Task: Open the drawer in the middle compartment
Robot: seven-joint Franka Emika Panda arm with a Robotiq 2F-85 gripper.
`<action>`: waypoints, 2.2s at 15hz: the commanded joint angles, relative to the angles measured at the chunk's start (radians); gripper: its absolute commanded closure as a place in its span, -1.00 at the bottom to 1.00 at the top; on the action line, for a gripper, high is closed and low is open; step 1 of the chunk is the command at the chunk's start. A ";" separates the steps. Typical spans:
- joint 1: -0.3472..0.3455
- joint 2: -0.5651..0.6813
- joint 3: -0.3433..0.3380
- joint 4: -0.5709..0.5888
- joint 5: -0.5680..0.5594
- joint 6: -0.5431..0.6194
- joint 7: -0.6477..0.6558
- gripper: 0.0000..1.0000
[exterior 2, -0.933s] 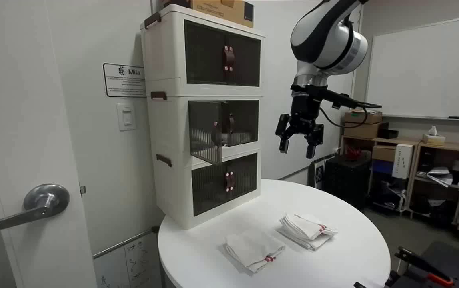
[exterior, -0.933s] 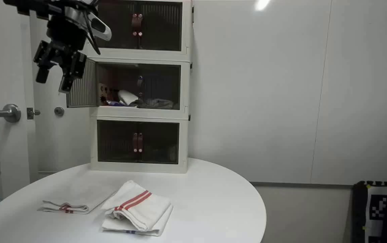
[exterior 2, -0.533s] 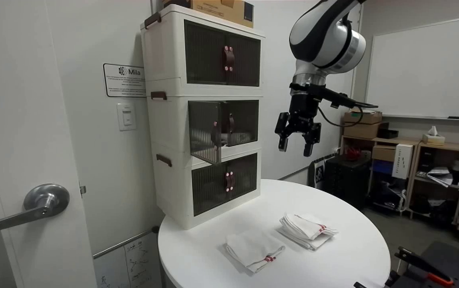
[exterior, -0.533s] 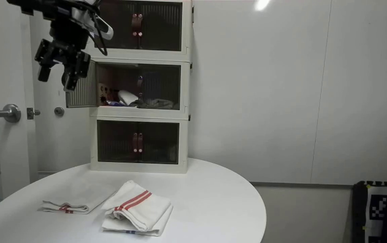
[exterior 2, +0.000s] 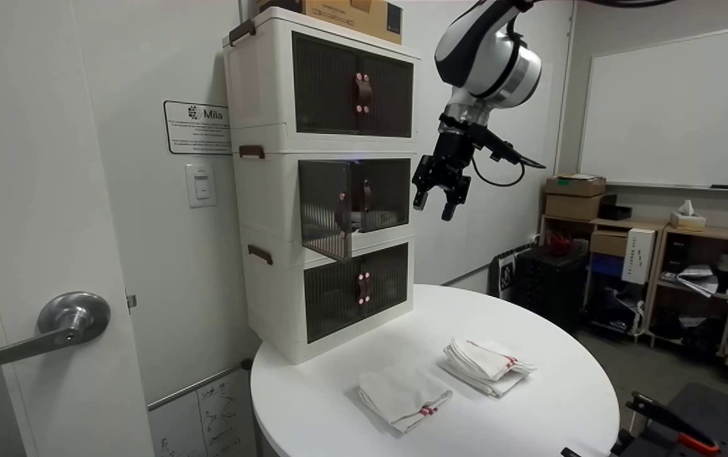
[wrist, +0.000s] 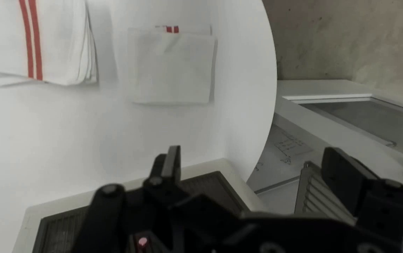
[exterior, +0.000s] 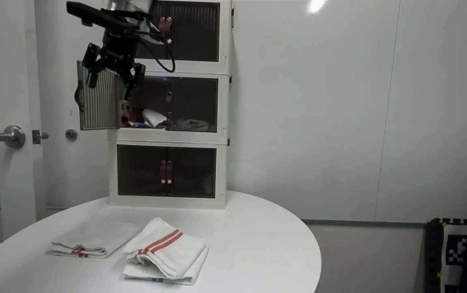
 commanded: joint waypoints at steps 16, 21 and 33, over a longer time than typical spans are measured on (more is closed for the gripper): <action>-0.096 0.272 0.085 0.407 -0.088 -0.147 -0.205 -1.00; -0.088 0.279 0.096 0.340 -0.110 0.048 -0.287 -1.00; -0.288 0.422 0.188 0.455 0.666 0.159 -1.025 -1.00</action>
